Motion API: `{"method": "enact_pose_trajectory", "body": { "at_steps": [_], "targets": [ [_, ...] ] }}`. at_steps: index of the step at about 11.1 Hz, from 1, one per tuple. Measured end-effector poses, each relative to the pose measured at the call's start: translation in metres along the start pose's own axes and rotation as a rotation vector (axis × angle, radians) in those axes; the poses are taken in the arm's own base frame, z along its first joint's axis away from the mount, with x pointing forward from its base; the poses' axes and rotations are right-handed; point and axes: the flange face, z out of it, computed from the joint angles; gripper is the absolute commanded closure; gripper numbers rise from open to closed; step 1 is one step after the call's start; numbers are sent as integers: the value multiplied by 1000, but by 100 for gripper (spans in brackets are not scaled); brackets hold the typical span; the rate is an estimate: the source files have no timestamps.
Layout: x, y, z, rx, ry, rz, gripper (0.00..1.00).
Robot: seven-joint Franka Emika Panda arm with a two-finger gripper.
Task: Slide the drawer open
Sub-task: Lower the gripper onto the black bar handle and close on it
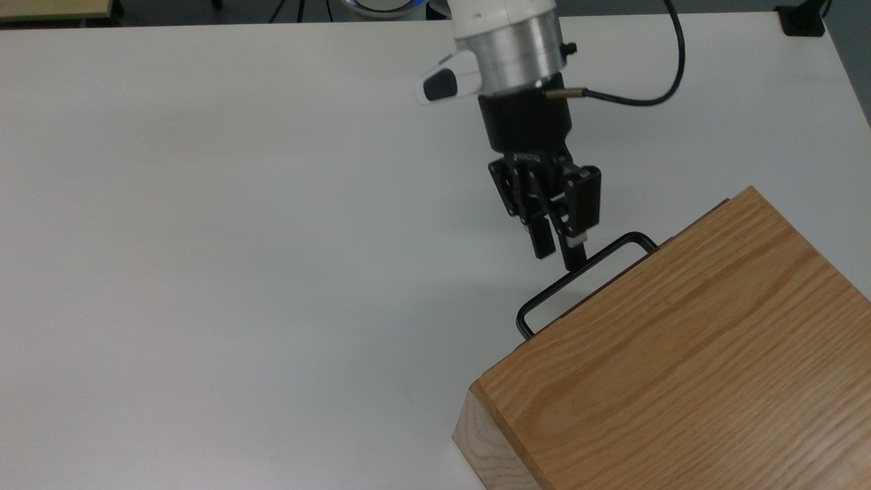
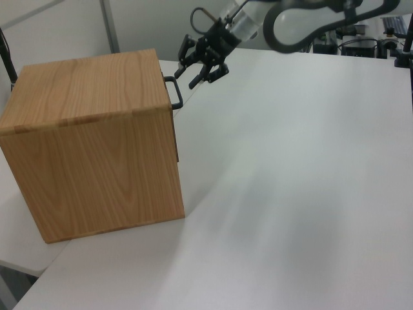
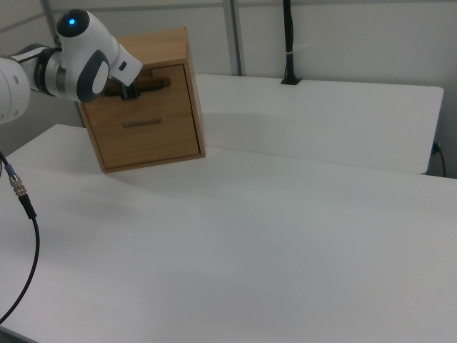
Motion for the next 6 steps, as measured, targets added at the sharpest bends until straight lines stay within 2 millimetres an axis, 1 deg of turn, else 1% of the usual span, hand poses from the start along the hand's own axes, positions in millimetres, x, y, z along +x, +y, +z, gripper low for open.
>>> {"method": "enact_pose_trajectory", "body": {
  "at_steps": [1, 2, 3, 4, 6],
  "targets": [
    [-5, 1, 8, 6, -6, -1, 52],
    [-8, 2, 13, 15, -8, -2, 62],
    [-8, 2, 17, 38, 2, 0, 87],
    [-9, 5, 24, 54, 9, 3, 91],
    [-7, 8, 29, 53, 12, 7, 100]
  ]
}}
